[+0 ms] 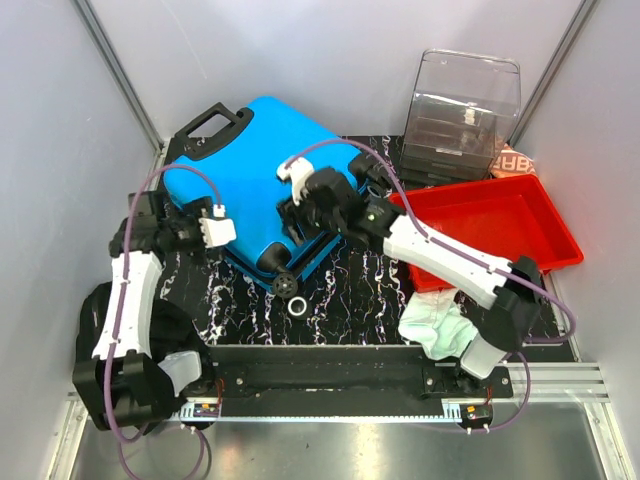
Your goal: Open, take out, and arrange the luggage
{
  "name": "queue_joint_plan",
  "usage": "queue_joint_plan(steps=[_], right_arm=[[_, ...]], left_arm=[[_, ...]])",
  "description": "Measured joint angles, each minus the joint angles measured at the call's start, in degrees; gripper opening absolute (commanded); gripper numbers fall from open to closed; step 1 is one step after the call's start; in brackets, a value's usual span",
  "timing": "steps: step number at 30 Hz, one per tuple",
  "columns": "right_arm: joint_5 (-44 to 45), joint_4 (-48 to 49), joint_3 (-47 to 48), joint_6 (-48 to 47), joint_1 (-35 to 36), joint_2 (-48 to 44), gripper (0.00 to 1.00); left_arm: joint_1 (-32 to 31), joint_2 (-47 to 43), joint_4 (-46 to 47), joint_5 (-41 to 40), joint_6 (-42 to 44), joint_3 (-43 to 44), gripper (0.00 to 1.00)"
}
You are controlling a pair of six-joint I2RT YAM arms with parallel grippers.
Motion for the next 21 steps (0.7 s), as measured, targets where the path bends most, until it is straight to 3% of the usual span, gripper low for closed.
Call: queue_joint_plan(steps=[2, 4, 5, 15, 21], right_arm=[[2.05, -0.46, -4.02, 0.24, 1.9, -2.67, 0.75], [4.2, -1.16, -5.51, 0.79, 3.61, -3.78, 0.97], [4.72, -1.29, -5.51, 1.27, 4.46, -3.78, 1.0], [8.98, -4.79, -5.2, 6.88, 11.82, 1.92, 1.0], [9.75, -5.4, -3.13, 10.16, 12.41, 8.48, 0.99]], left_arm=[[3.82, 1.22, -3.82, 1.4, 0.28, 2.25, 0.89], [6.62, 3.32, -7.5, 2.32, 0.61, 4.92, 0.89], [7.54, 4.22, -8.76, 2.64, 0.7, 5.92, 0.89], [8.68, 4.57, -14.64, 4.07, 2.29, 6.58, 0.9], [8.76, 3.65, -15.34, 4.13, 2.32, 6.54, 0.9]])
